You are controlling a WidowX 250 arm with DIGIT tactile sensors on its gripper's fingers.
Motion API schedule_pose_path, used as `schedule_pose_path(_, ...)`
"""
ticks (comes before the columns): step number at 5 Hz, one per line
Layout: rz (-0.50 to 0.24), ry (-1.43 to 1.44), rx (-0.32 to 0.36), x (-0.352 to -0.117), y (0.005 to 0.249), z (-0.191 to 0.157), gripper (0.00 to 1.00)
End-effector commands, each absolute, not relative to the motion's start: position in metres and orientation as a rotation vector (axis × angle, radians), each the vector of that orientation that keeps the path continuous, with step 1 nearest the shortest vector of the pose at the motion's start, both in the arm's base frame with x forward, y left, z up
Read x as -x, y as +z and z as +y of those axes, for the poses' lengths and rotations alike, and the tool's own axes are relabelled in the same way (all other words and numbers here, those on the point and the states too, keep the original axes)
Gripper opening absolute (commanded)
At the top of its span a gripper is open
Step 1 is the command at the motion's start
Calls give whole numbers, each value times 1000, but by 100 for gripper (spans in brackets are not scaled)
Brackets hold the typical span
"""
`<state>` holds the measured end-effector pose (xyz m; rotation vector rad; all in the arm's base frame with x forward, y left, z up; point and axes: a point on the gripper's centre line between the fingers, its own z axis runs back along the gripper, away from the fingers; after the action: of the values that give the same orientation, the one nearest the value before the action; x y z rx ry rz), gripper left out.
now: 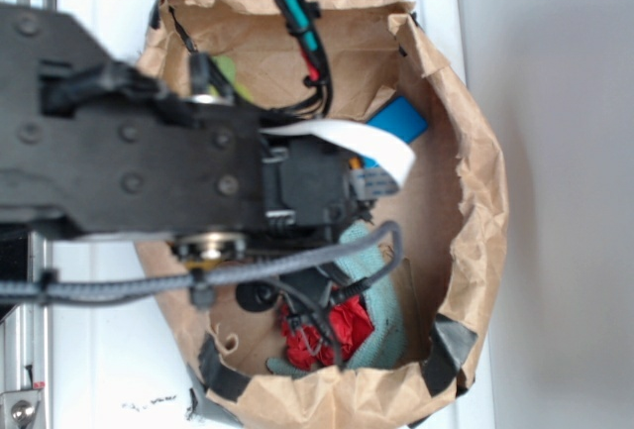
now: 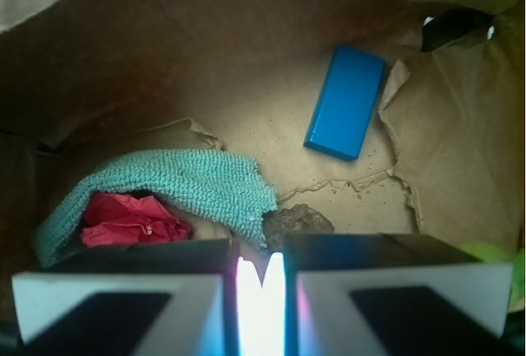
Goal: Grab the blue block.
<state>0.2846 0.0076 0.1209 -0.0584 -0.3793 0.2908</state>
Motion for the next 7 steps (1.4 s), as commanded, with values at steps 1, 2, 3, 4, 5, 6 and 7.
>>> schedule_pose_path(1, -508, 424, -42, -307, 121, 45, 100)
schedule_pose_path(2, -529, 460, -88, -319, 102, 55, 100)
schedule_pose_path(3, -501, 479, -61, -328, 92, 65, 100)
schedule_pose_path(4, -468, 470, 5, -326, 93, 71, 100)
schedule_pose_path(5, -353, 464, 131, -324, 97, 88, 100)
schedule_pose_path(6, -317, 474, 133, -326, 96, 95, 100)
schedule_pose_path(7, -331, 471, 119, -326, 93, 95, 100)
